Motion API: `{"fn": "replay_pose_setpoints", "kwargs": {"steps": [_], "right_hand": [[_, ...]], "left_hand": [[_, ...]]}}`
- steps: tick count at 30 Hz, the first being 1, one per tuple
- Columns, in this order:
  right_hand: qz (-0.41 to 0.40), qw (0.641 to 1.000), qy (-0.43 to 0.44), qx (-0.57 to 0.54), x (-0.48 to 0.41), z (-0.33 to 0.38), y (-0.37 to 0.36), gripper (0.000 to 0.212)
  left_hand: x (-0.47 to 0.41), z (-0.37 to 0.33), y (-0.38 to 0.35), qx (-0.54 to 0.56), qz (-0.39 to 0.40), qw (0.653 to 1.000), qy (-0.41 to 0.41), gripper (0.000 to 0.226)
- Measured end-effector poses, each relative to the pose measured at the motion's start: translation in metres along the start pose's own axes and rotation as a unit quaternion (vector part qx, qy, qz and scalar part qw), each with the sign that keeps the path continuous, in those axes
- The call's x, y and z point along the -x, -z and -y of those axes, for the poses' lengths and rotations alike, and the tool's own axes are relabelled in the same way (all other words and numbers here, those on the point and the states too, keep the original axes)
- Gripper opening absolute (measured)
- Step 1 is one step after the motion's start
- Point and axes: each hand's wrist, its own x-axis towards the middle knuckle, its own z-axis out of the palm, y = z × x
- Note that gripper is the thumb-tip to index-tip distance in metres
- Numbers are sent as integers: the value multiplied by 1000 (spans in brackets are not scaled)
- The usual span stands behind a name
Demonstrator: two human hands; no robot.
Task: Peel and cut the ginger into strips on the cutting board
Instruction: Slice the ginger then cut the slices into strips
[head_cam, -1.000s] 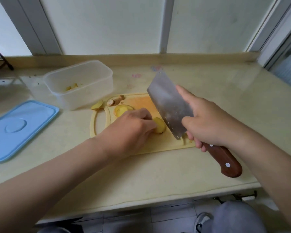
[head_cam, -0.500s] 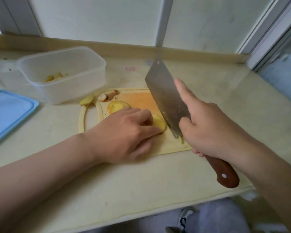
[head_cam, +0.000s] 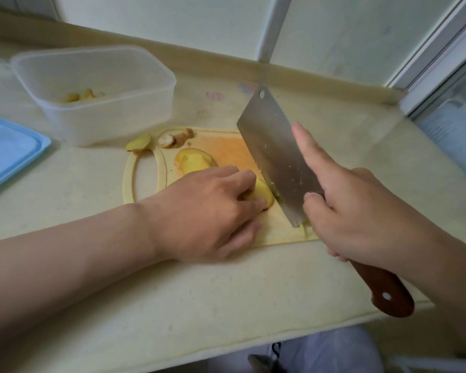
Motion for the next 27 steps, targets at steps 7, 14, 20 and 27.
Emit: {"fn": "replay_pose_setpoints", "kwargs": {"steps": [7,14,20,27], "right_hand": [[15,998,-9,-55,-44,13,5,92],[-81,994,16,-73,-16,2,-12,91],[-17,999,-3,-34,0,-2,-1,88],[2,998,-8,-55,-43,13,3,94]], "left_hand": [[1,3,-2,4,-5,1000,-10,44],[7,2,-1,-5,6,1000,-1,43],[6,2,-2,-5,1,1000,1,46],[4,2,-3,-16,8,1000,-9,46]]}}
